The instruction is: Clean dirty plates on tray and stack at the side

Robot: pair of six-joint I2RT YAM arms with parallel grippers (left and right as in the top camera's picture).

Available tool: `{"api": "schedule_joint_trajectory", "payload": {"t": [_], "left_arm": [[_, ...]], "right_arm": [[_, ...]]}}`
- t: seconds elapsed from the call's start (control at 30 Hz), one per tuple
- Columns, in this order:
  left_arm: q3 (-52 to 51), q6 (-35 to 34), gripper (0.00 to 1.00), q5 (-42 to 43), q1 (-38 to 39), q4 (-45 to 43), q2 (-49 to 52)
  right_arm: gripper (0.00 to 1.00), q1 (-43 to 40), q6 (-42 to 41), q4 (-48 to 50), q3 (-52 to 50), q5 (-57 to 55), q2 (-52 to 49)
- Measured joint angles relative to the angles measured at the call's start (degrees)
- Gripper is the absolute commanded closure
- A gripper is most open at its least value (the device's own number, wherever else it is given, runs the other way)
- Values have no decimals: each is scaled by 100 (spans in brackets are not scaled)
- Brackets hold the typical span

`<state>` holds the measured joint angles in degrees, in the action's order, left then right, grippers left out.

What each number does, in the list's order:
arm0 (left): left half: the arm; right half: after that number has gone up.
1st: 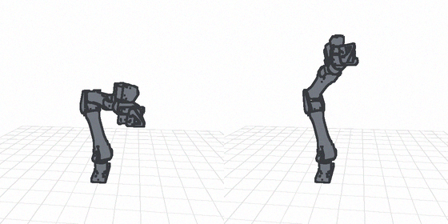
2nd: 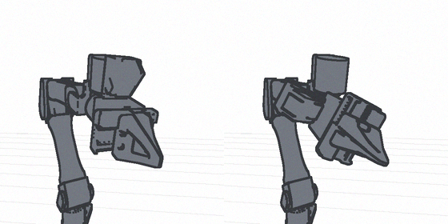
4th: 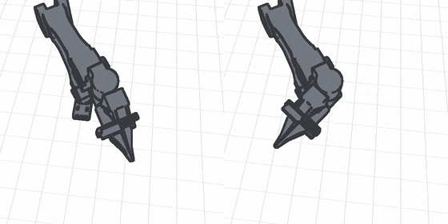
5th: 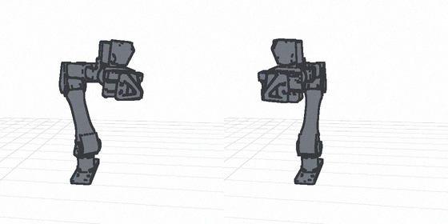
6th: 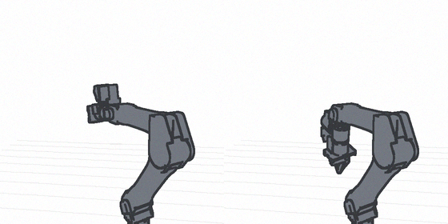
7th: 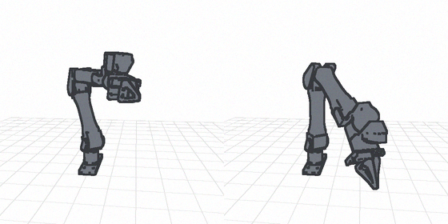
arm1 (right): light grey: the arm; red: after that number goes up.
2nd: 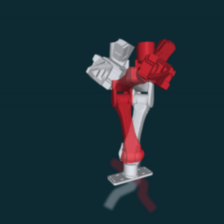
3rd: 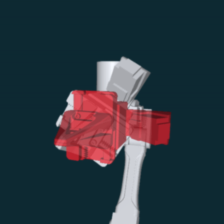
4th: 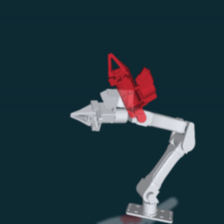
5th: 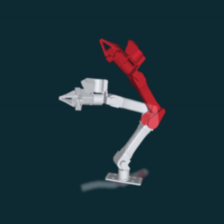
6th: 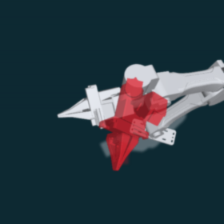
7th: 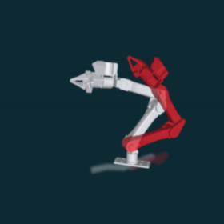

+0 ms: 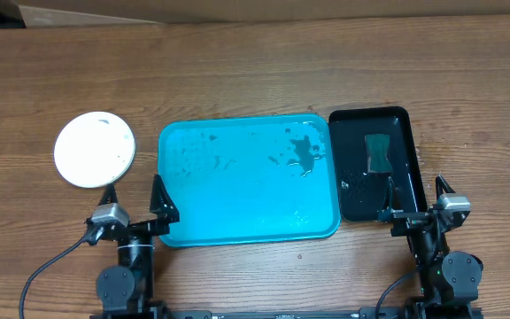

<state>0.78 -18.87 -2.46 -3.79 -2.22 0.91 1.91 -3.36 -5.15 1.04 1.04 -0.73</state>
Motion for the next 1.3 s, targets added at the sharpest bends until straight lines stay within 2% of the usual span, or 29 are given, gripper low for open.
{"api": "schedule_joint_trajectory", "payload": {"t": [0.17,0.37,0.53,1.3], "left_arm": [[-28,302,0,11,0,660,0],[-26,1108,0,118,0,673,-4],[-26,1484,0,144,0,673,-4],[-26,1615,0,160,0,673,-4]], "right_arm": [[0,0,0,-2,0,2,0],[0,0,-2,-2,0,0,0],[0,0,0,0,0,-2,0],[0,2,2,-2,0,0,0]]}}
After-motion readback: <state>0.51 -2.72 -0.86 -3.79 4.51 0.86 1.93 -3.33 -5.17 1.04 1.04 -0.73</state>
